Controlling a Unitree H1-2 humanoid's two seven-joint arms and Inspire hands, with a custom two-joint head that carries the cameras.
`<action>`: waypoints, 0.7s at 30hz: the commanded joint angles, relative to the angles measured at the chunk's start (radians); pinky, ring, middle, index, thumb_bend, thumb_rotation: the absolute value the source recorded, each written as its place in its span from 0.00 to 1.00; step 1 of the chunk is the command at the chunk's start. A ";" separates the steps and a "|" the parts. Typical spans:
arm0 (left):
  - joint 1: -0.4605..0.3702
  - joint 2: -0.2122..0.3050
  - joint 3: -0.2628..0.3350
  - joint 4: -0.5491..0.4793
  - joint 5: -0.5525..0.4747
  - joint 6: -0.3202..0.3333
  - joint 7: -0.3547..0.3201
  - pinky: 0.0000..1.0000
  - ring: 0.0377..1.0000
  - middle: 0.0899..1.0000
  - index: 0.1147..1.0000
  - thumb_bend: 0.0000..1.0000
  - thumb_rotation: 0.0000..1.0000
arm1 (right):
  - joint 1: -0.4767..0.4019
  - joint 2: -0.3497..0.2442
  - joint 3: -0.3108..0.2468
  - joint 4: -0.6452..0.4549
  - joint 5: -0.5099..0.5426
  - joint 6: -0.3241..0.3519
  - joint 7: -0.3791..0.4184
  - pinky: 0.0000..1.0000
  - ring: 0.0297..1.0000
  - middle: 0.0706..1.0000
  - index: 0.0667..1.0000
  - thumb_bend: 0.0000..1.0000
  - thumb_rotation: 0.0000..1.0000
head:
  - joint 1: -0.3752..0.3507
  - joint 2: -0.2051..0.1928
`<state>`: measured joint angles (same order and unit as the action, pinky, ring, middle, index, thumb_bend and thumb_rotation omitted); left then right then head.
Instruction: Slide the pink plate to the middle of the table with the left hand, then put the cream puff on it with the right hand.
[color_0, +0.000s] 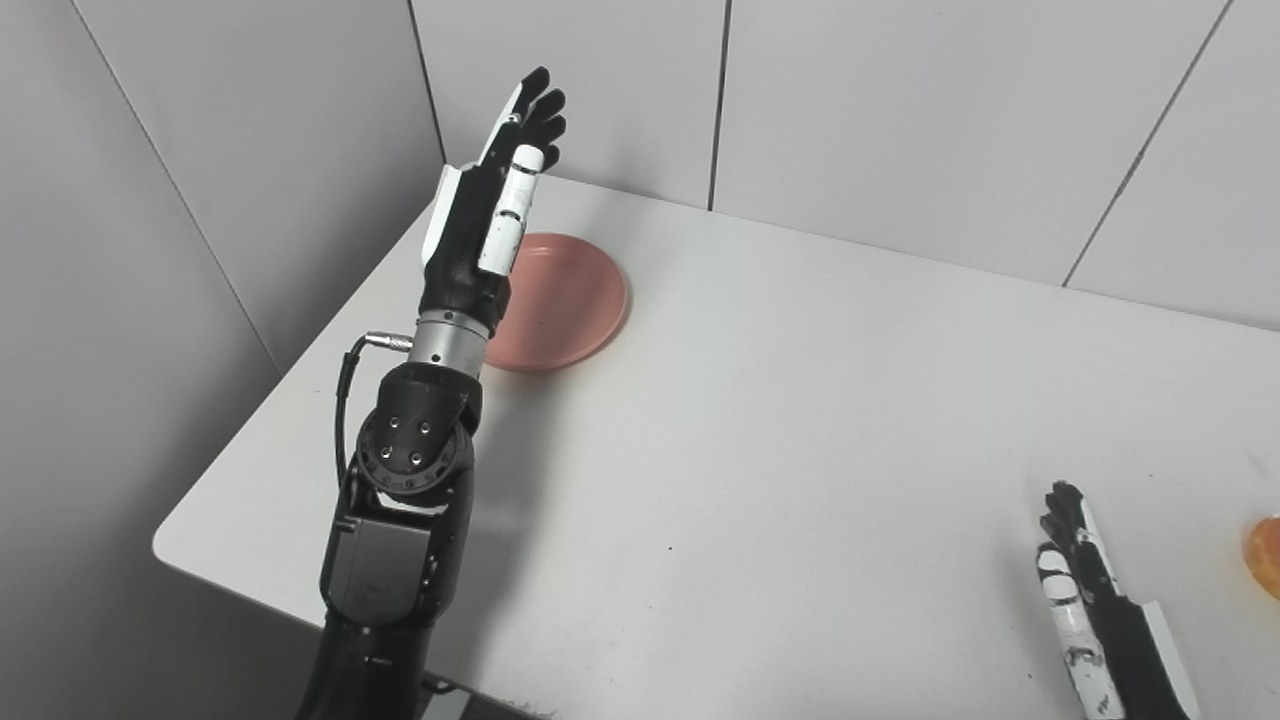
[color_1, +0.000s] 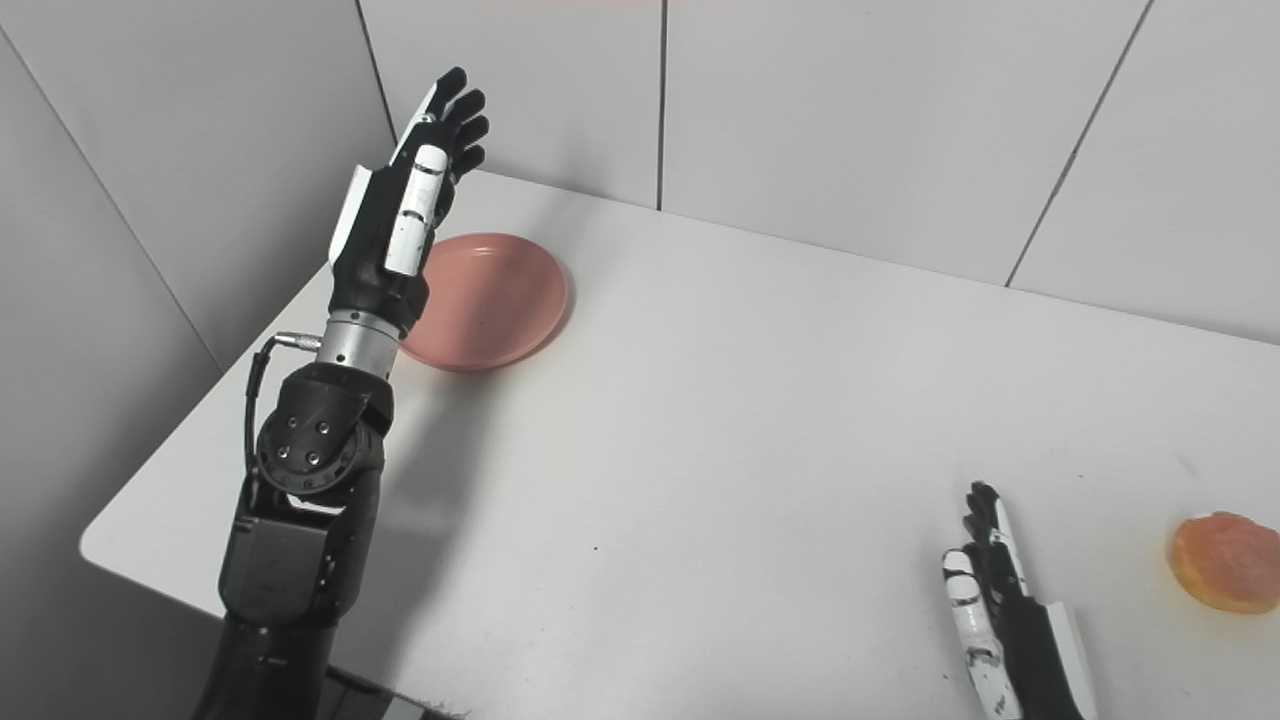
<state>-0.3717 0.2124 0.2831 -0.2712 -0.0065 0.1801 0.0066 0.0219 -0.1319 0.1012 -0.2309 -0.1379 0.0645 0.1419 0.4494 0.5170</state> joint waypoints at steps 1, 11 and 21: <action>-0.052 0.033 0.028 -0.005 -0.033 0.009 0.022 0.93 0.91 0.91 0.90 0.46 1.00 | -0.007 -0.003 -0.006 -0.033 0.007 0.011 -0.001 1.00 1.00 1.00 1.00 0.00 1.00 | -0.001 0.001; -0.110 0.104 0.111 0.109 -0.148 0.024 0.033 0.91 0.91 0.91 0.89 0.43 1.00 | -0.005 -0.008 -0.006 -0.039 -0.005 0.017 -0.003 1.00 1.00 1.00 1.00 0.00 1.00 | 0.004 0.005; -0.133 0.141 0.163 0.239 -0.225 0.018 0.030 0.87 0.88 0.88 0.85 0.42 1.00 | -0.004 -0.012 -0.008 -0.036 -0.002 0.012 -0.003 1.00 1.00 1.00 1.00 0.00 1.00 | 0.008 0.005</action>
<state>-0.4624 0.3151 0.4406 -0.0170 -0.2168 0.2141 0.0301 0.0219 -0.1370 0.1009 -0.2370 -0.1408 0.0712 0.1420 0.4571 0.5200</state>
